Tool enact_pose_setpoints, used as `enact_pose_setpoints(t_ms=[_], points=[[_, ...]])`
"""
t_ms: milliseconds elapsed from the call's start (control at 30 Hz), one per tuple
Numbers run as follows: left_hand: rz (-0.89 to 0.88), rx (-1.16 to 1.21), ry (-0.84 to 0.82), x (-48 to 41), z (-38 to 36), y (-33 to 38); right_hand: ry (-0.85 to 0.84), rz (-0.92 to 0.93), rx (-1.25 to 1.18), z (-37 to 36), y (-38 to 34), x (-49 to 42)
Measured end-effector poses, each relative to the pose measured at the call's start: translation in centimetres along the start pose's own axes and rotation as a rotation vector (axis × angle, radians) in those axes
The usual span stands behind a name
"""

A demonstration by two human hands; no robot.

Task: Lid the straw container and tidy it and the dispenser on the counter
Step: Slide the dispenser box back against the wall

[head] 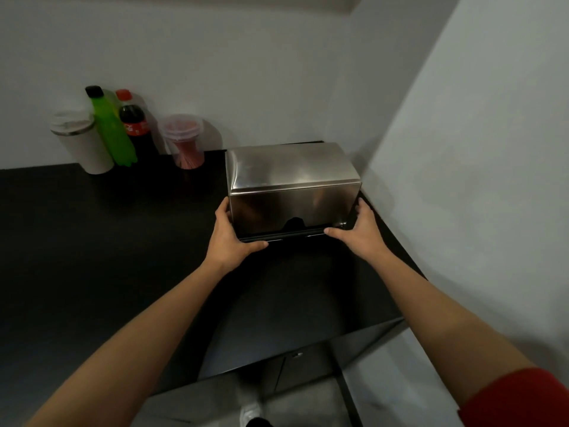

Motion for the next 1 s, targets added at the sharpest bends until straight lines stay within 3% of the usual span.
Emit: enact_pose_setpoints(t_ms=[133, 1000], points=[[0.015, -0.011, 0.002, -0.8, -0.2, -0.6, -0.033, 0.058, -0.038, -0.8, 0.7, -0.6], [-0.053, 0.001, -0.013, -4.8, 0.0, -1.3, -0.080, 0.013, 0.003, -3.1, 1.6, -5.0]])
Point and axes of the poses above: each hand's wrist, its own x-axis away from the middle knuckle, its own z-axis out of the back of the hand, y = z × x, the point moved 3 cm from there along -x, towards the middle knuckle, and after that the axes turned 10 degrees about z, right-handed, at the moved point
